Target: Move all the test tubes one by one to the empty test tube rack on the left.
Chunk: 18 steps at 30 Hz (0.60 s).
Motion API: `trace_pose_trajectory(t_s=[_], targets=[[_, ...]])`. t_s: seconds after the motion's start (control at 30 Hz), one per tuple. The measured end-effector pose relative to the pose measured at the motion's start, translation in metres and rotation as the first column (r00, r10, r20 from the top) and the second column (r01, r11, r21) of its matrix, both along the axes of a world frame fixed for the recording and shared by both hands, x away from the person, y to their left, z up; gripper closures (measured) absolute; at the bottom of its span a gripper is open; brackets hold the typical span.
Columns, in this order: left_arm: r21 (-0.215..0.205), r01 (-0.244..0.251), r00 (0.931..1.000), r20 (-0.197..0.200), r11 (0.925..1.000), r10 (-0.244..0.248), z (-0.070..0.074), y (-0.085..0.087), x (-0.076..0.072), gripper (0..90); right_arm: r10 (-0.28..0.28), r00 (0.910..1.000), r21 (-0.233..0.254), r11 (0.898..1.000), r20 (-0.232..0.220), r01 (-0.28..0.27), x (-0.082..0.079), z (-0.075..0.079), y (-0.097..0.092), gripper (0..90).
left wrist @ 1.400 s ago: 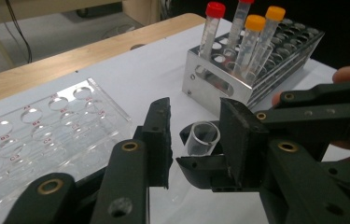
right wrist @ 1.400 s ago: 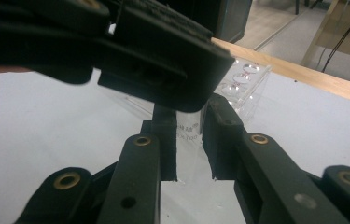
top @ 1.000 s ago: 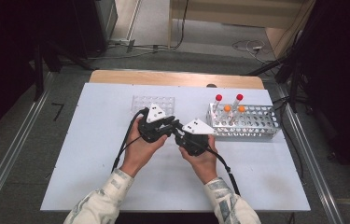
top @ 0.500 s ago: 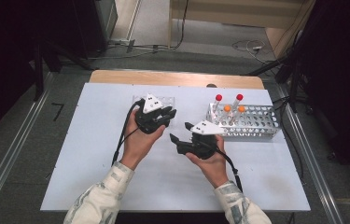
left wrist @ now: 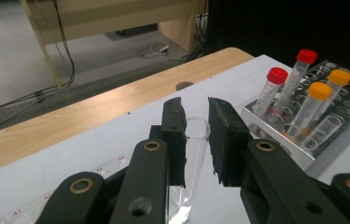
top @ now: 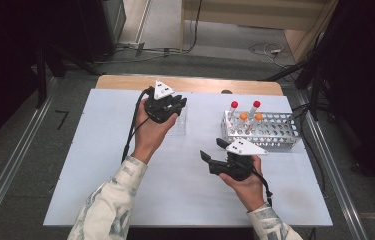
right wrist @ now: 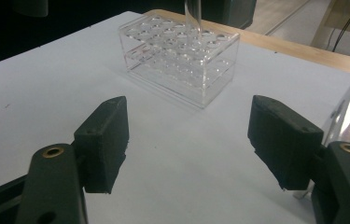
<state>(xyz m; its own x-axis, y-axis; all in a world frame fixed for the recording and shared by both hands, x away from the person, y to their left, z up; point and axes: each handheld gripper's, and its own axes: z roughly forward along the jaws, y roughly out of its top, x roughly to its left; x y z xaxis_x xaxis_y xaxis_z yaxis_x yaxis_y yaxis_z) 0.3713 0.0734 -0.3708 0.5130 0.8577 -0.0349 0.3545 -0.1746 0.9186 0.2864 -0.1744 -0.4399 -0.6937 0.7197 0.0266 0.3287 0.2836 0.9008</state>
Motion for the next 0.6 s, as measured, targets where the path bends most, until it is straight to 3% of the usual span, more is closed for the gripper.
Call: trace_pose_trajectory(t_s=[0.43,0.6], targets=[[0.071,-0.025,0.9996,-0.01,0.9972,0.026,-0.013,-0.012,0.012,77.6,-0.041,0.999,0.034,0.999,0.016,0.041,0.003,0.003,-0.017,20.6],[0.072,-0.033,0.9992,-0.019,0.9968,0.035,-0.022,-0.014,0.013,77.5,-0.046,0.9988,0.038,0.998,0.016,0.046,0.002,0.004,-0.018,20.6]])
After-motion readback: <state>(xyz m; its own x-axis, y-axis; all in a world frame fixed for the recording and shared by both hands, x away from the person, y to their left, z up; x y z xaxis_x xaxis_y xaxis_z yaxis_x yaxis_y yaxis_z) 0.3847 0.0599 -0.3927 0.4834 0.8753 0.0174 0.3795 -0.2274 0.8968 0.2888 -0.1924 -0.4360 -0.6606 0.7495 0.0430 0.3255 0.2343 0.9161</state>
